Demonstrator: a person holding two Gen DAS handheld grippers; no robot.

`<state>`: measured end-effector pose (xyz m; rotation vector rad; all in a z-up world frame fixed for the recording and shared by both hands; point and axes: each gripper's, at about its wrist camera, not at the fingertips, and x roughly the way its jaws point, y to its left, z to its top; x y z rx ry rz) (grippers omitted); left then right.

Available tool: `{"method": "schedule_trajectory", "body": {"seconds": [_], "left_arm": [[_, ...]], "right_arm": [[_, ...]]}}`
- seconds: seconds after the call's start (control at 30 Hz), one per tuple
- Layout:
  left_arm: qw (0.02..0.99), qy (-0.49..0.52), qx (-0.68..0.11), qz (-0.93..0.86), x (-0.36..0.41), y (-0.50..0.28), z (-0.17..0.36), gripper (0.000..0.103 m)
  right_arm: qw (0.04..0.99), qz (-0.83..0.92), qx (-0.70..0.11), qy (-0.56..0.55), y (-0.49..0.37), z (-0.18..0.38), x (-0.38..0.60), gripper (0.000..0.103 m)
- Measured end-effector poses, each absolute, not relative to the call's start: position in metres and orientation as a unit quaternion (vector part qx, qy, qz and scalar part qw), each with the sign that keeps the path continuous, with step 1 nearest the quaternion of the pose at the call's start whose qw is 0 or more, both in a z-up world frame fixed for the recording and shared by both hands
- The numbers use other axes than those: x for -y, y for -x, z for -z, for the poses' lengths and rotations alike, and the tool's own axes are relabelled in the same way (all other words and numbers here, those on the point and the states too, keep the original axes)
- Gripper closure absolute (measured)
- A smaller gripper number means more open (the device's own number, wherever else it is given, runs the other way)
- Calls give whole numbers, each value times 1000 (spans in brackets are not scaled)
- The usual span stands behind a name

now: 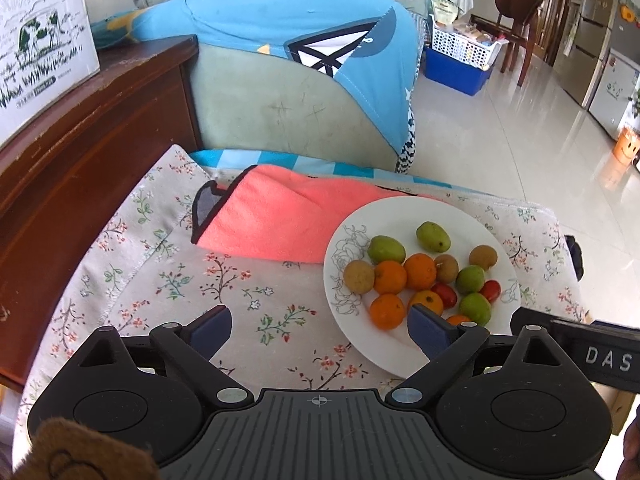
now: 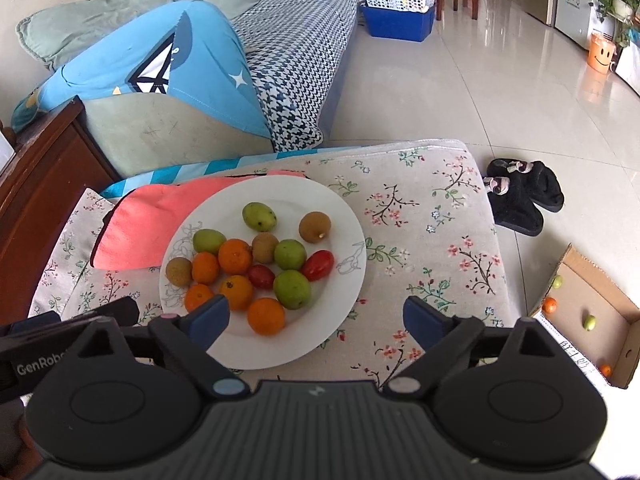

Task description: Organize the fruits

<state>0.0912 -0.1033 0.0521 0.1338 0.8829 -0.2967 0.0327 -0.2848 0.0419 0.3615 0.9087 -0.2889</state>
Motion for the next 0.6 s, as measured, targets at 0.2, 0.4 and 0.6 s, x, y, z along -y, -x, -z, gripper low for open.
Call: {"method": "schedule_trajectory", "body": {"seconds": [0.2,0.4,0.6], "left_arm": [[891,-86,-422,143,105,-88,-51,7],[890,-100,-426,127,107,-90,-47,7],[888,-101,-434,114,108,-93,-43,7]], "right_arm": [[877,132,-438,-147,-32,-41,281,8],[879,133,-443,-116,-35,-36,274,7],[878,129,-450,-96,-37,-31,269,7]]}}
